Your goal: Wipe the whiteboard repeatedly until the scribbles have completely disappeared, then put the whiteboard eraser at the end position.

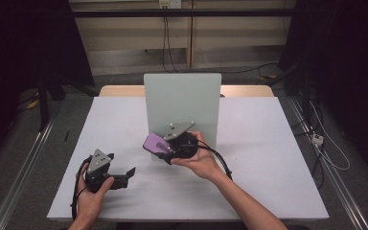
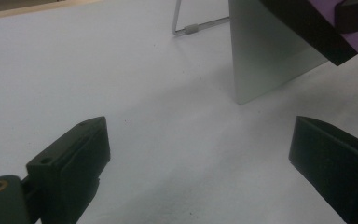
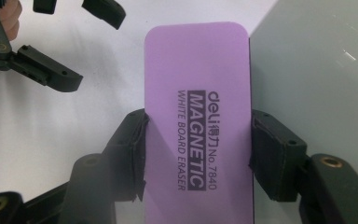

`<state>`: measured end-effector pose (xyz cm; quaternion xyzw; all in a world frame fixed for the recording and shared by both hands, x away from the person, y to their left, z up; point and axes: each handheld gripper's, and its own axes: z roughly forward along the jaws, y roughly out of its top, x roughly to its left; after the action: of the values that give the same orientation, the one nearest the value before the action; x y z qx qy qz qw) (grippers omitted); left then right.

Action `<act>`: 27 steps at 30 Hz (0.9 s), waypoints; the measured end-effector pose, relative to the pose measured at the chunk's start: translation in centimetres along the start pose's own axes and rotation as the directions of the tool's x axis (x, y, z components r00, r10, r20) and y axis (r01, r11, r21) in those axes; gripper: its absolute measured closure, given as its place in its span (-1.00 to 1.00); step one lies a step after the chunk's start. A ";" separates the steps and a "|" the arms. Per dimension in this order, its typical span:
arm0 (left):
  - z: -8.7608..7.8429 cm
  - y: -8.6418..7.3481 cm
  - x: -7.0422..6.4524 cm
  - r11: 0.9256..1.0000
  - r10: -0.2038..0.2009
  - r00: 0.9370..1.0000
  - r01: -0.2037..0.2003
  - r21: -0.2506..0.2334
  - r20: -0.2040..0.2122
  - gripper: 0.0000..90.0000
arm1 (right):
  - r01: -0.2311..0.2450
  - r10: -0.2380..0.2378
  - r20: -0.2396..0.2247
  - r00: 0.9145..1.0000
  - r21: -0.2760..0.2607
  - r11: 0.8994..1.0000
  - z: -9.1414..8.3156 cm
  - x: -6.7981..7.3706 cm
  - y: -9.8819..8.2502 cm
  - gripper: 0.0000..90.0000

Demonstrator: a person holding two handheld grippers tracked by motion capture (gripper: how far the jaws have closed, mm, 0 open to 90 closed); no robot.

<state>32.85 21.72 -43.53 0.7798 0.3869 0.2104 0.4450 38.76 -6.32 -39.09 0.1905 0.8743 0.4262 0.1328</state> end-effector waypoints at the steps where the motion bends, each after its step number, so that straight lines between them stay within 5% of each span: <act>1: 0.0 0.0 0.0 1.000 0.001 1.000 -0.001 -0.002 -0.001 -0.89 | -0.009 0.009 -0.001 1.000 -0.005 1.000 -0.2 -0.1 -0.1 -0.07; 27: -0.2 -0.1 0.0 1.000 -0.005 1.000 0.005 -0.006 -0.006 -0.89 | -0.155 0.155 -0.003 0.988 -0.012 0.988 -5.5 -1.8 -2.4 -0.07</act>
<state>32.66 21.89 -43.51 0.7769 0.3895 0.2128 0.4465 37.65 -12.29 -37.62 0.2569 0.8542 0.4409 0.0996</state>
